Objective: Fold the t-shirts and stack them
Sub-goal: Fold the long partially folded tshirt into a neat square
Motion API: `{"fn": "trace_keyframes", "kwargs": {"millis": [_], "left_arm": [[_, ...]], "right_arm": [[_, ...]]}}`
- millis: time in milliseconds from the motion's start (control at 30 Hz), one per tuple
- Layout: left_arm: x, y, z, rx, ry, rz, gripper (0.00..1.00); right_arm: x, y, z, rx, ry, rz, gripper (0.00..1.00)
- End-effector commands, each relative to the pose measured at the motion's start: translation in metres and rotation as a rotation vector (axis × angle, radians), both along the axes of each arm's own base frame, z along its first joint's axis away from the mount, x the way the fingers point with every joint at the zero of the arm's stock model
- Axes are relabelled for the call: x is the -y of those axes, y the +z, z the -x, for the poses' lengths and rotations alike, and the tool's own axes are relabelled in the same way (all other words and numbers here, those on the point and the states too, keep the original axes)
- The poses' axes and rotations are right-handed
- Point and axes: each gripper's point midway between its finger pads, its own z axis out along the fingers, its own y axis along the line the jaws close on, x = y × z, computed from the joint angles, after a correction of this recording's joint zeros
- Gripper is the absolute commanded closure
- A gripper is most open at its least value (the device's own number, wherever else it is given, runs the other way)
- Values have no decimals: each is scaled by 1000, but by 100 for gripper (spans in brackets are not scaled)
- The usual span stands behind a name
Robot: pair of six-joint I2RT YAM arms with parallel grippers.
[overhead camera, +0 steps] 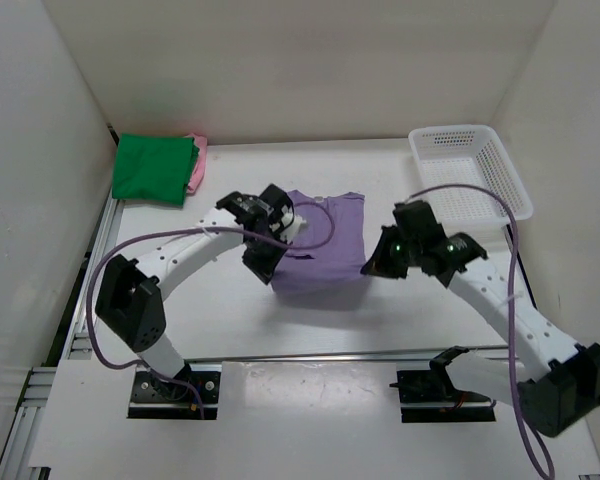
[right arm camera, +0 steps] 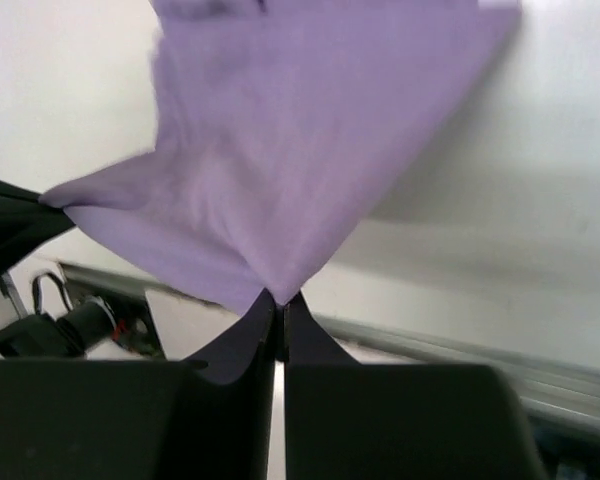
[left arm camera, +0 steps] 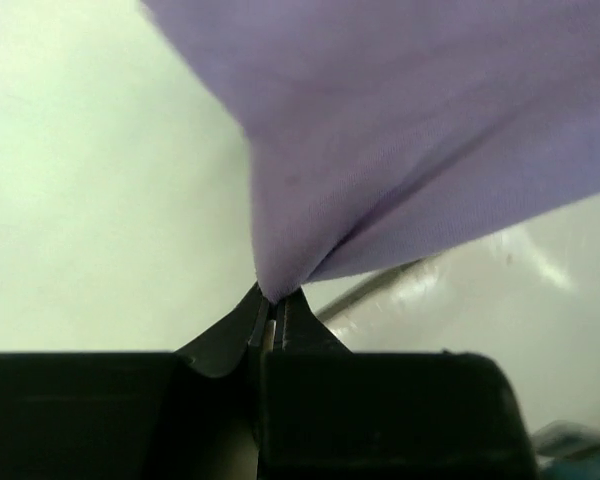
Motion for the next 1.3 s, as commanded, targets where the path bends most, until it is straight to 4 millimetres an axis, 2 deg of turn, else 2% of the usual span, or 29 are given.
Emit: {"fn": "trace_keyframes", "kwargs": {"millis": [0, 33, 67, 100, 133, 167, 200, 233, 267, 300, 333, 400, 433, 467, 500, 567, 600, 667, 700, 833, 933, 1167, 1200, 1267], "left_arm": [[-16, 25, -49, 113, 94, -47, 90], [-18, 28, -59, 118, 120, -44, 90], [-13, 43, -77, 165, 137, -19, 90], [-13, 45, -85, 167, 151, -19, 90], [-13, 40, -93, 150, 161, -32, 90], [-11, 50, -110, 182, 183, -9, 90], [-7, 53, -116, 192, 184, -2, 90], [-10, 47, -124, 182, 199, -23, 90], [-11, 49, -132, 191, 212, -18, 90], [-6, 58, -141, 219, 214, 2, 90], [-5, 54, -147, 209, 222, 5, 90], [-2, 62, -161, 233, 233, 32, 90], [-3, 56, -169, 233, 244, 30, 90], [-5, 55, -175, 235, 256, 30, 90], [-1, 59, -183, 257, 258, 46, 90], [-4, 50, -196, 248, 276, 47, 90], [-1, 54, -201, 262, 276, 56, 90], [-2, 51, -213, 277, 289, 64, 90], [-5, 52, -218, 287, 302, 69, 90], [-6, 62, -239, 352, 323, 118, 90], [-1, 57, -248, 367, 323, 128, 90], [-9, 36, -288, 427, 367, 155, 90], [-5, 30, -293, 423, 363, 163, 90], [-1, 25, -305, 440, 363, 173, 90]], "right_arm": [[8, 21, -28, 41, 65, 52, 100], [11, 16, -43, 11, 51, 60, 100], [10, 18, -52, 8, 57, 52, 100], [7, 30, -65, 37, 76, 37, 100], [9, 21, -77, 0, 67, 41, 100], [4, 23, -82, -16, 94, 10, 100], [4, 22, -89, -20, 105, 2, 100], [0, 18, -100, -40, 115, -9, 100], [-4, 17, -103, -50, 134, -21, 100], [-3, 9, -110, -77, 133, -22, 100], [-3, 14, -118, -71, 128, -42, 100], [0, 7, -133, -89, 110, -55, 100], [1, 7, -138, -94, 105, -65, 100], [-1, 15, -147, -79, 107, -87, 100], [4, 7, -157, -103, 76, -89, 100], [5, 4, -171, -121, 70, -117, 100], [1, 12, -180, -100, 70, -133, 100], [0, 10, -192, -110, 72, -153, 100], [-2, 17, -200, -91, 67, -161, 100], [-2, 12, -218, -98, 42, -169, 100], [-2, 9, -234, -99, 26, -174, 100], [0, -23, -278, -139, -74, -195, 99], [0, -28, -283, -137, -90, -193, 97], [3, -40, -296, -132, -125, -167, 85]]}}
